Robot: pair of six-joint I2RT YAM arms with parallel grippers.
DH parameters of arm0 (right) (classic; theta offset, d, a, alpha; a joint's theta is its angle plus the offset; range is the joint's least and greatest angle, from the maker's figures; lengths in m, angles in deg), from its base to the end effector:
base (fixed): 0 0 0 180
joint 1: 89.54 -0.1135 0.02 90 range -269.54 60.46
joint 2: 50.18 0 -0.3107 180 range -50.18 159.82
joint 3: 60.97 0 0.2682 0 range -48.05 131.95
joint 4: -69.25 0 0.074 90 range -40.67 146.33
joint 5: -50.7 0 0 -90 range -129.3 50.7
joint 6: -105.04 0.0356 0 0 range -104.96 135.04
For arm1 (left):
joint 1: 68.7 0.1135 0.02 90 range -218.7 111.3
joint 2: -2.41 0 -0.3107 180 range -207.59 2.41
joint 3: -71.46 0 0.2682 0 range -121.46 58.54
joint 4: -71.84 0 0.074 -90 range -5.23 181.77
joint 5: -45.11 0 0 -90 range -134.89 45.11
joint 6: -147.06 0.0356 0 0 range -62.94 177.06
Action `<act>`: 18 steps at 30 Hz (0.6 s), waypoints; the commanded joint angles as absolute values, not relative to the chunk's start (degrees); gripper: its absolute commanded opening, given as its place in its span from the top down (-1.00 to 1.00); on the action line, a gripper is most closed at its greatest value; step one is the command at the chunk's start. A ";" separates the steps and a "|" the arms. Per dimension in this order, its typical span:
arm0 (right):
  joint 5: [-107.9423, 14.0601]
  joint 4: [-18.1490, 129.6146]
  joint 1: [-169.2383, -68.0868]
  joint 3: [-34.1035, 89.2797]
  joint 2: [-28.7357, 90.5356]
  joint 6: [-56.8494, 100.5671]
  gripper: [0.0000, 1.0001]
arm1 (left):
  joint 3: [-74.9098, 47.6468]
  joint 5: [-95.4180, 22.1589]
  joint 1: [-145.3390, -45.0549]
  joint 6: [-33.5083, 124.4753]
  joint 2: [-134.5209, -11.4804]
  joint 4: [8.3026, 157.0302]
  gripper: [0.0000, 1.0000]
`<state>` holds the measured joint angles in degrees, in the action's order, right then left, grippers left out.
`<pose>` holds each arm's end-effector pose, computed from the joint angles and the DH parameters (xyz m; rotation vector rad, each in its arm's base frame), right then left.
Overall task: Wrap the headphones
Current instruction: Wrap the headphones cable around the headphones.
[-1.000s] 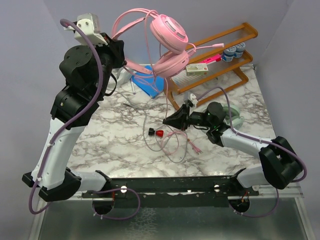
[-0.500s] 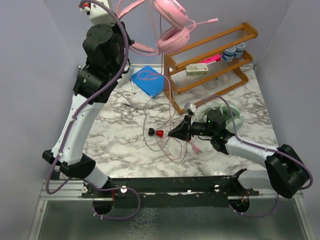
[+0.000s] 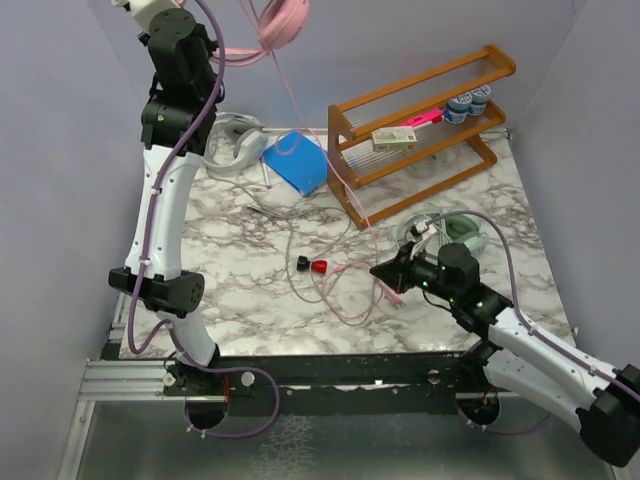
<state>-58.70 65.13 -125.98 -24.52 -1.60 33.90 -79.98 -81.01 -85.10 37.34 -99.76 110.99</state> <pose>0.1377 0.1164 0.2600 -0.5422 1.8789 0.9689 0.3529 -0.0820 0.6385 -0.5569 1.3159 -0.0802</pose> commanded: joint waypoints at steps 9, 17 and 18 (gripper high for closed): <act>-0.72 22.45 -126.18 -17.52 0.01 74.06 0.99 | -77.59 -84.82 -76.06 32.46 -92.46 103.93 1.00; 2.43 18.52 -126.18 -17.11 1.46 82.89 0.99 | -74.83 -83.57 -75.60 31.18 -90.62 103.75 1.00; 3.41 18.50 -126.15 -18.20 0.04 83.91 0.99 | -74.75 -83.94 -75.49 31.36 -90.52 103.75 1.00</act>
